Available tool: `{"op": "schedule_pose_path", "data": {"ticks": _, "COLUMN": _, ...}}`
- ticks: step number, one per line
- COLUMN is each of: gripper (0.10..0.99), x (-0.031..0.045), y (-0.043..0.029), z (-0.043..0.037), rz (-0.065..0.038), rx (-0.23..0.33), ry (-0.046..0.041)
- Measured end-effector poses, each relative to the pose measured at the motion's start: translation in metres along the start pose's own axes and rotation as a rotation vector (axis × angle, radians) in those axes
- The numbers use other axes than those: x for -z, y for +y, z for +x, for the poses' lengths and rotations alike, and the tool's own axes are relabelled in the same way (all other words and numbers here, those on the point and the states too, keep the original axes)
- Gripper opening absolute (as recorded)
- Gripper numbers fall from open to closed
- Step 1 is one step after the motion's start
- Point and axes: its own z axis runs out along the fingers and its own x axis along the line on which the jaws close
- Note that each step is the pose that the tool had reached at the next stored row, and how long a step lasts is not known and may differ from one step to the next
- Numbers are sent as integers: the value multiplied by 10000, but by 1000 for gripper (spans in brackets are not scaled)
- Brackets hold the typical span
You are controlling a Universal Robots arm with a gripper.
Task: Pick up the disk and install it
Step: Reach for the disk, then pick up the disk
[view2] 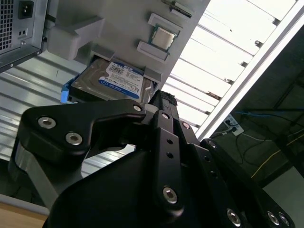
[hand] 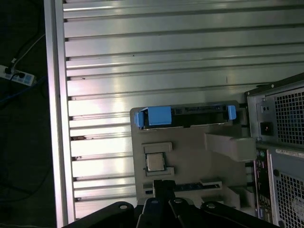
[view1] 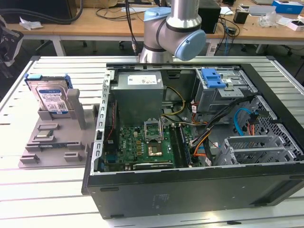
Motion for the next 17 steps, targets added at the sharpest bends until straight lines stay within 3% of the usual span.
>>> {"op": "schedule_pose_path", "data": {"ticks": 13, "gripper": 106, "x": 0, "y": 0, "z": 4, "rz": -1, "rx": 45, "ry": 1}}
{"op": "schedule_pose_path", "data": {"ticks": 17, "gripper": 106, "x": 0, "y": 0, "z": 4, "rz": -26, "rx": 1102, "ry": 50}}
